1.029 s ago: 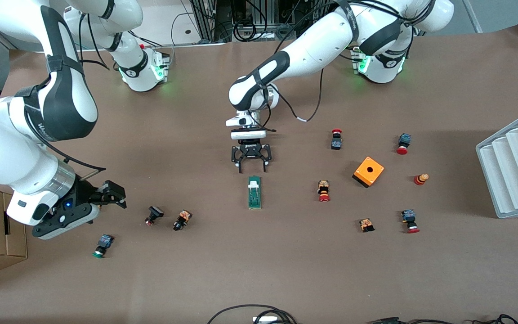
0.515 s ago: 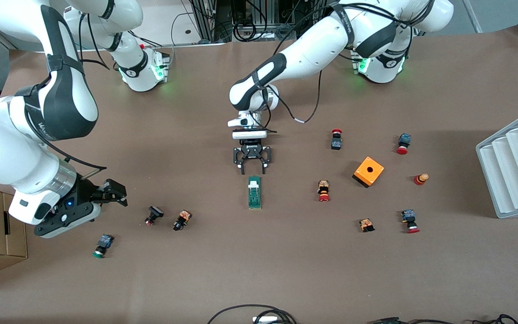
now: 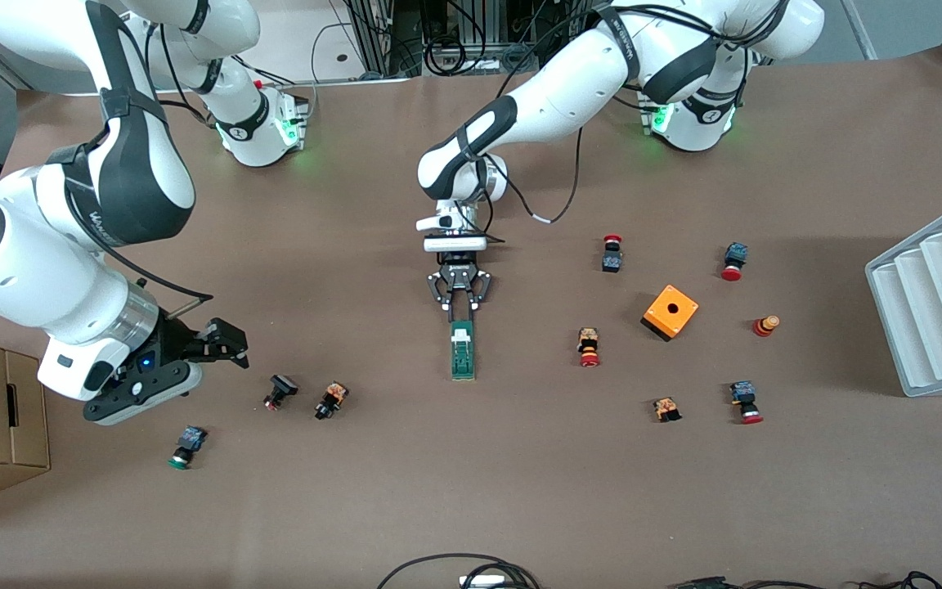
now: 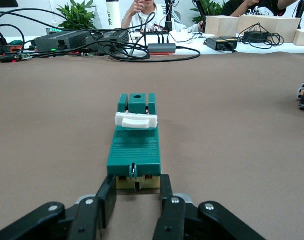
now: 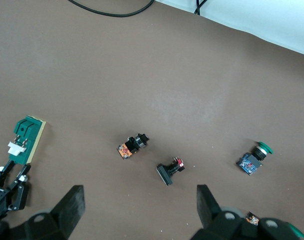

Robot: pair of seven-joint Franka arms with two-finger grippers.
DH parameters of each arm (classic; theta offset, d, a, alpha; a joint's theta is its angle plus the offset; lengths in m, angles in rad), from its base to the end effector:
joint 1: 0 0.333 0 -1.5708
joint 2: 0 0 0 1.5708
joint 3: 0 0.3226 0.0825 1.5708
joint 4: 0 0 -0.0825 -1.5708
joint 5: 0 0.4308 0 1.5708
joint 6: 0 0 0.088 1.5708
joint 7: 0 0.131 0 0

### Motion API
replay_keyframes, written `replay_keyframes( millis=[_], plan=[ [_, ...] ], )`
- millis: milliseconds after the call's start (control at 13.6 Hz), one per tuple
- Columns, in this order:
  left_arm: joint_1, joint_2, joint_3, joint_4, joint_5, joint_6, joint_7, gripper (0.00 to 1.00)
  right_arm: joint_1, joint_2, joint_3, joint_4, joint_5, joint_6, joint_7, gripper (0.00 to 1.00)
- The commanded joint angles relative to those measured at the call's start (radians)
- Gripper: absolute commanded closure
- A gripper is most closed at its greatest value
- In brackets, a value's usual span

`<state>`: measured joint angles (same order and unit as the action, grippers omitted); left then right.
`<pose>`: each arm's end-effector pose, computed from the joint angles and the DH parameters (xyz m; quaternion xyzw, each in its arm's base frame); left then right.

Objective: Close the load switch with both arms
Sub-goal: 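Lower the left gripper over the white handle of the green switch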

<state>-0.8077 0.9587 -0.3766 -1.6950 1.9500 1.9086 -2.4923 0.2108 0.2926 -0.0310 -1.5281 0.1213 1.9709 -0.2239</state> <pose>0.3484 -0.5922 0.0246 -0.8281 -0.0003 -0.5606 0.0061 0.7028 0.1406 0.4757 -0.9791 -0.1816 -0.0762 0.0514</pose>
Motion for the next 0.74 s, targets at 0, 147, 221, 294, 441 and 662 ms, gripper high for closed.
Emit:
replay_keyframes(
  millis=[0,147,221,294,441,662],
  plan=[
    [-0.008,0.019,0.019,0.018,0.021,-0.003,-0.019,0.48,0.001,-0.004,-0.003,0.009,0.018,-0.020,0.006,0.00],
    [-0.008,0.018,0.021,0.021,0.021,-0.003,-0.014,0.48,0.009,0.005,-0.003,0.011,0.018,-0.015,0.011,0.00],
    [-0.008,0.018,0.021,0.020,0.023,-0.003,-0.014,0.48,0.025,0.013,-0.003,0.011,0.018,-0.012,0.015,0.00],
    [-0.008,0.018,0.021,0.018,0.023,-0.003,-0.016,0.48,0.041,0.019,-0.003,0.011,0.017,-0.009,0.015,0.00],
    [-0.008,0.018,0.021,0.020,0.023,-0.003,-0.014,0.48,0.064,0.029,-0.003,0.011,0.017,0.006,0.018,0.00],
    [-0.008,0.018,0.021,0.018,0.023,-0.003,-0.014,0.48,0.088,0.045,-0.004,0.011,0.017,0.026,0.024,0.00]
  ],
)
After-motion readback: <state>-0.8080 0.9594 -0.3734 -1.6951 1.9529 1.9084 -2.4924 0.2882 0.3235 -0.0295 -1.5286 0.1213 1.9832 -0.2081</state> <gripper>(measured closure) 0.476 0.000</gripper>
